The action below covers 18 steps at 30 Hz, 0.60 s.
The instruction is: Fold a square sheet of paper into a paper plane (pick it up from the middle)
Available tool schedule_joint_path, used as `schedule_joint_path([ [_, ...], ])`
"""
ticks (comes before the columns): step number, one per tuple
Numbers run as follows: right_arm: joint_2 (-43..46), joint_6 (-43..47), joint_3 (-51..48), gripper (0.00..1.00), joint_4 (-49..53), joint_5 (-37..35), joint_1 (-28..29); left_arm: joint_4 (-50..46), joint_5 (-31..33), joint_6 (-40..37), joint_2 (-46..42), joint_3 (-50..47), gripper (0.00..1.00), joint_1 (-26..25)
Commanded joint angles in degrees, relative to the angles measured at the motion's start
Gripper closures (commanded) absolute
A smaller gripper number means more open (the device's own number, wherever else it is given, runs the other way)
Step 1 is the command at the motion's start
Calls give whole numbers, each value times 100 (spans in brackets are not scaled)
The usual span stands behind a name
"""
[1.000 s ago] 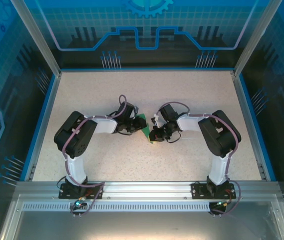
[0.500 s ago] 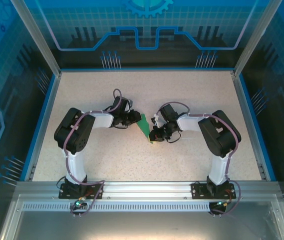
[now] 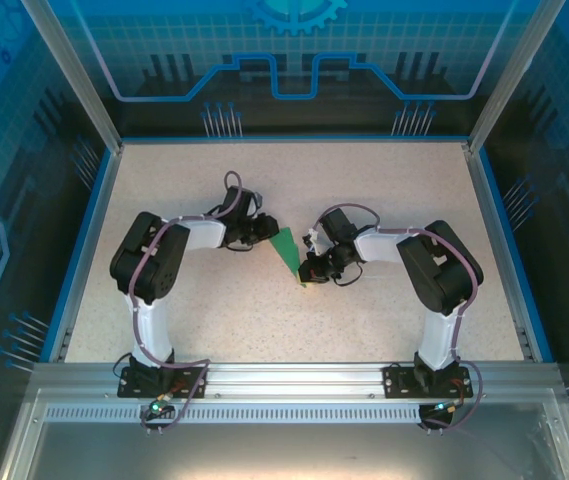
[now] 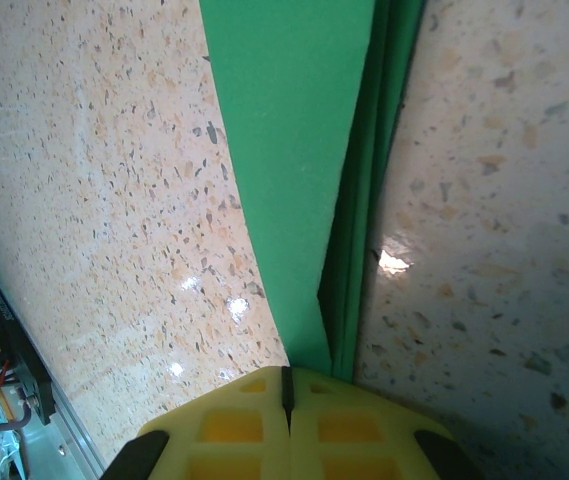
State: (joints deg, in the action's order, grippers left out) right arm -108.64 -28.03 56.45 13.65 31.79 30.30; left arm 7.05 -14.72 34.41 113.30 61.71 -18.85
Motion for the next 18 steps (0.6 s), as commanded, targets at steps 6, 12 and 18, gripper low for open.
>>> schedule_joint_path([
  [6, -167, 61, -216, 95, 817, -459, -31, -210, 238, -117, -413, 29, 72, 303],
  [12, -132, 59, -143, 95, 788, -327, -33, 523, -380, 464, -1314, -974, 72, 159],
  [18, -149, 60, -121, 95, 771, -263, -33, 926, -634, 827, -1607, -1449, 72, -391],
])
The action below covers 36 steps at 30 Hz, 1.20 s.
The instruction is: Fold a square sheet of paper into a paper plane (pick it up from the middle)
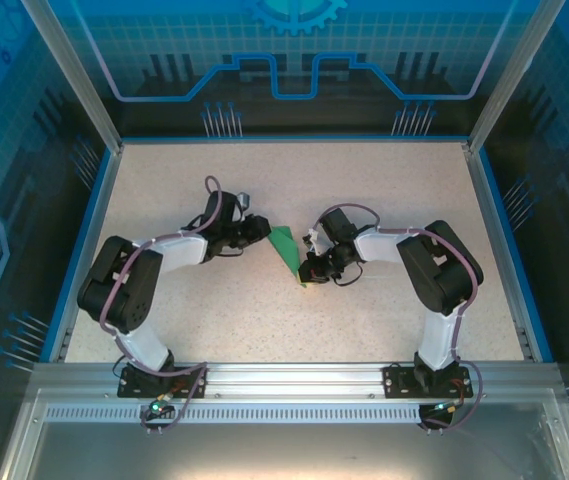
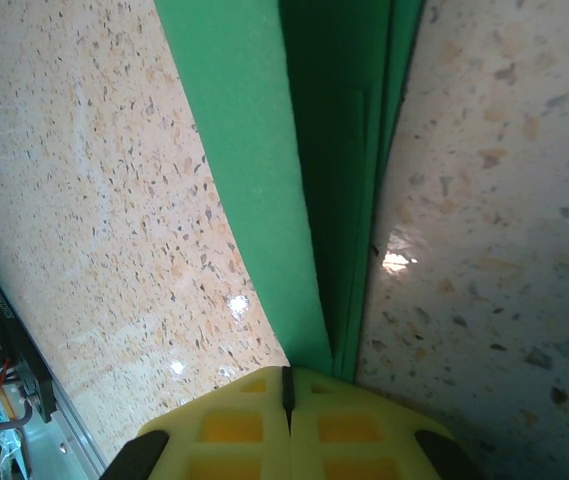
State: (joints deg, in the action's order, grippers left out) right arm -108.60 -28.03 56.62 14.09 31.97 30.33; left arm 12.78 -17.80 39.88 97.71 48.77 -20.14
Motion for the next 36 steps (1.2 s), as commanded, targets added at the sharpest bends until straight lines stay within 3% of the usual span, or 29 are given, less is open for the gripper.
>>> schedule_joint_path([
  [1, -153, 52, -141, 95, 727, -270, -36, 375, -325, 292, 2, -140, 72, -378],
  [6, -154, 47, -121, 95, 693, -230, -36, 534, -299, 397, 524, -16, 74, -767],
  [22, -14, 211, -204, 95, 832, -37, -36, -800, 745, 285, 1290, 542, 79, -786],
  [36, 197, 305, -591, 94, 906, 44, -36, -1053, 998, 188, 1364, 563, 80, -783],
])
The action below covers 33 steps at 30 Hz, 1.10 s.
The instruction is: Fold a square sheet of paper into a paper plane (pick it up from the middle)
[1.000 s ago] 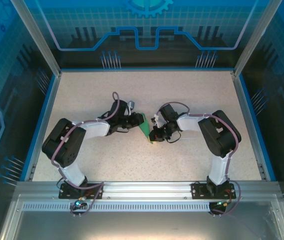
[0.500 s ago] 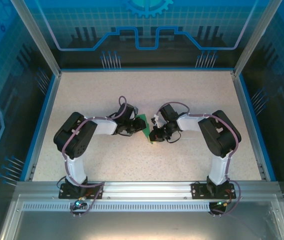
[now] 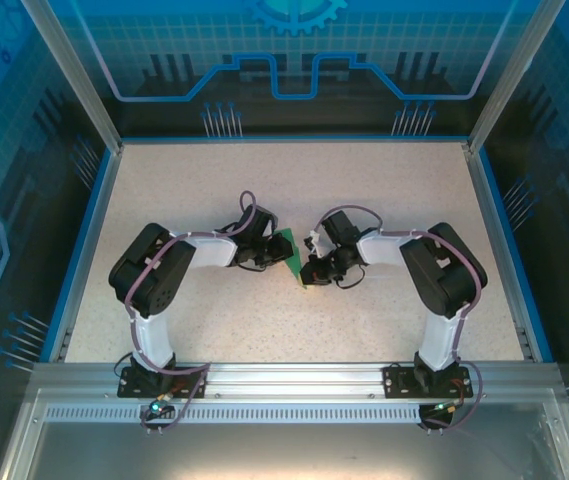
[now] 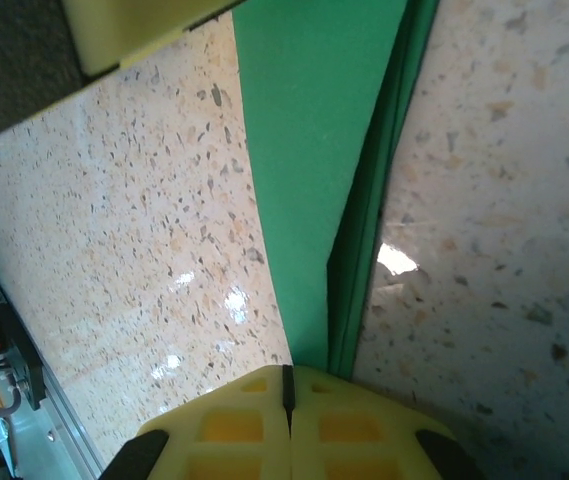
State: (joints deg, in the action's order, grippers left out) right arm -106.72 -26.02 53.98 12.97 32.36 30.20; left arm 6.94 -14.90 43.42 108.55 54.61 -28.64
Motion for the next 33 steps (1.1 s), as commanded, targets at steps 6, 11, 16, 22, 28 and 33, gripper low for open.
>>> schedule_joint_path([
  [6, 16, 135, -552, 95, 1031, 16, -22, -448, 716, -167, 272, -21, 80, 63],
  [11, 13, 193, -595, 94, 1101, -23, -14, -448, 707, -165, 269, -20, 79, 62],
  [16, 61, 243, -579, 94, 1237, -139, 13, -447, 707, -162, 263, 1, 80, 61],
  [22, 1002, 242, -603, 94, 1225, -240, 13, -419, 616, -175, 196, -11, 79, 61],
  [28, 1890, 77, -550, 86, 820, -723, 22, -318, 413, -191, -51, -21, 76, 37],
  [33, 2197, -351, -522, 66, 632, -1936, 13, -142, 94, -71, -532, -28, 67, 17],
])
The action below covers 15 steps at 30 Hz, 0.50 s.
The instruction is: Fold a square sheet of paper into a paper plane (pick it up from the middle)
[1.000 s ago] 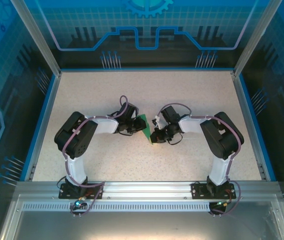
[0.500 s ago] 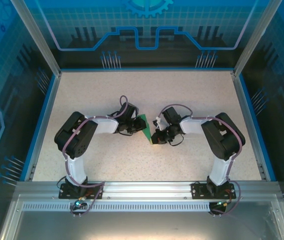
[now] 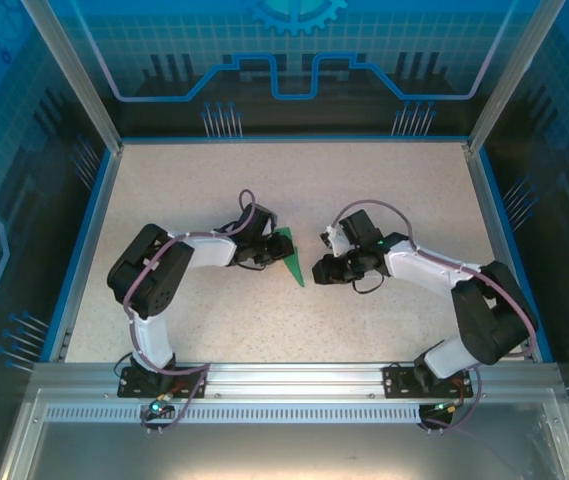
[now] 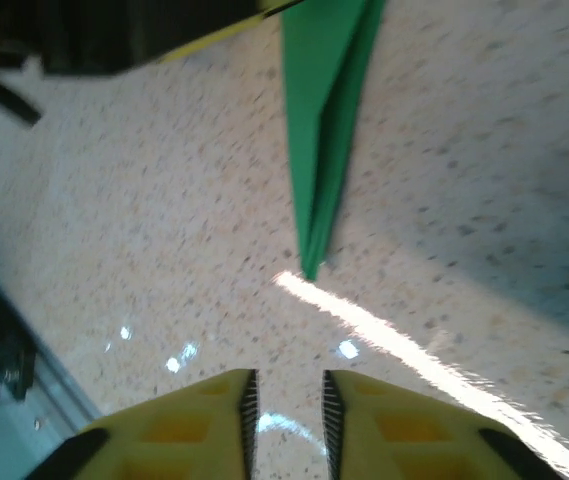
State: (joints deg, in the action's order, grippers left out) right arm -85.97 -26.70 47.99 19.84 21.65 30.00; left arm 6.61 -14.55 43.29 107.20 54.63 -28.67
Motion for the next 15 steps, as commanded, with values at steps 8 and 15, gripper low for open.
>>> schedule_joint_path([
  [8, 327, -925, -60, 40, -411, -1737, -208, -1280, 791, -10, -1190, 231, 44, -187],
  [15, 215, -1083, -219, 19, -740, -1859, -367, -2629, 1946, 34, -953, 862, 36, -605],
])
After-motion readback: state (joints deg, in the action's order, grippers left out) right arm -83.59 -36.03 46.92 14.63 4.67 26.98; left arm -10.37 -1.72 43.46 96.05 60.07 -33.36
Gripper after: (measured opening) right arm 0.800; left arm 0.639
